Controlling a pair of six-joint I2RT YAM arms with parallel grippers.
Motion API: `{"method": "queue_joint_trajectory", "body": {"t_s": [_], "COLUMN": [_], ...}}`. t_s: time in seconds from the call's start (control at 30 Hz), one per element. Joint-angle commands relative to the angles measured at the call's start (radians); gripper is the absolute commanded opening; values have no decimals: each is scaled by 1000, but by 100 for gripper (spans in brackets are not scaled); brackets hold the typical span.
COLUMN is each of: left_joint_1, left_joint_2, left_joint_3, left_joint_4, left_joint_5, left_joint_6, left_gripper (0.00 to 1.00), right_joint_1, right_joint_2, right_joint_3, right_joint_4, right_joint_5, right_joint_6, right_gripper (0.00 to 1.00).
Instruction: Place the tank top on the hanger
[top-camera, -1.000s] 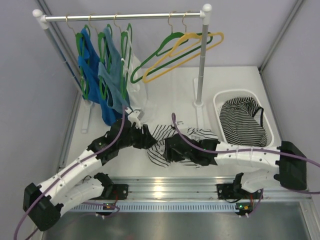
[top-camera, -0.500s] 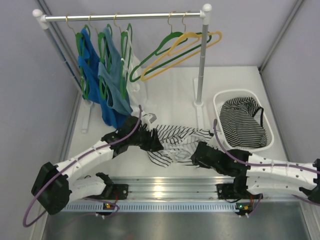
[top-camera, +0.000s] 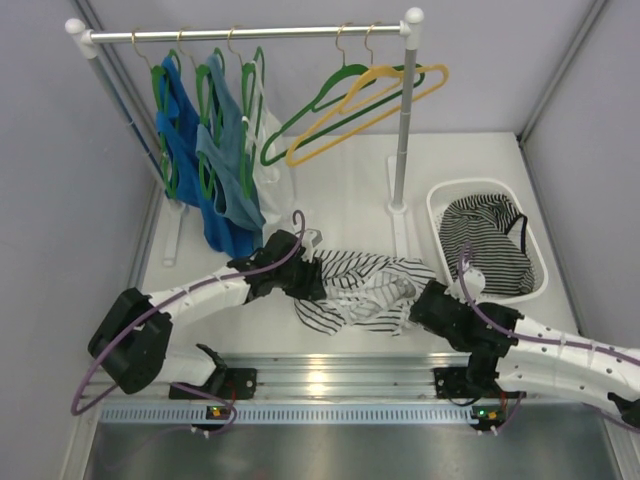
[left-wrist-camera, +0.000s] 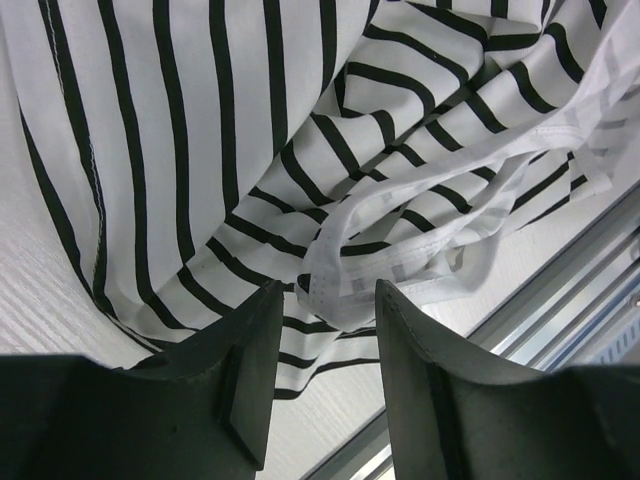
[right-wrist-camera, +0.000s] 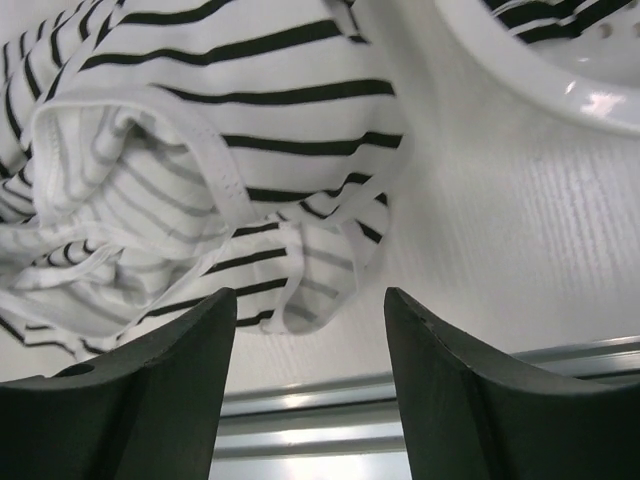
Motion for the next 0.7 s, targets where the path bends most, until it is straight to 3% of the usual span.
{"method": "queue_joint_trajectory", "body": {"t_s": [0.0,0.2,0.33,0.47,0.5,0.53,0.57,0.6,0.67], "left_joint_1": [-12,-20,-23,-28,-28,-28,-28,-28,-28], "left_joint_2": [22,61,76,93,95,98,92,92,67], "left_joint_3": [54,63,65,68,66,68,69,69,74], "left_joint_4": [75,104,116,119,122,122,122,122,116], "left_joint_5": [-50,-65,-73,-64,-65,-65,-64,-64,-67], "left_joint_6": [31,37,39,42,43,42,42,40,40], "left_gripper": [47,46,44,41,39,32,19,18,4], "right_joint_1": [-93,-281,-300,-299,-300,-300,-300,-300,-302], "right_joint_2": [12,18,59,92,95,95,89,89,70], "right_joint_3": [-11,-76,-66,-28,-22,-17,-8,0,25], "right_joint_4": [62,287,358,373,370,367,355,346,324], "right_joint_5": [22,-73,-81,-102,-110,-111,-114,-114,-113], "right_joint_6": [-102,-317,-368,-389,-389,-389,-389,-389,-394], "right_gripper": [61,63,59,44,35,31,21,17,9]}}
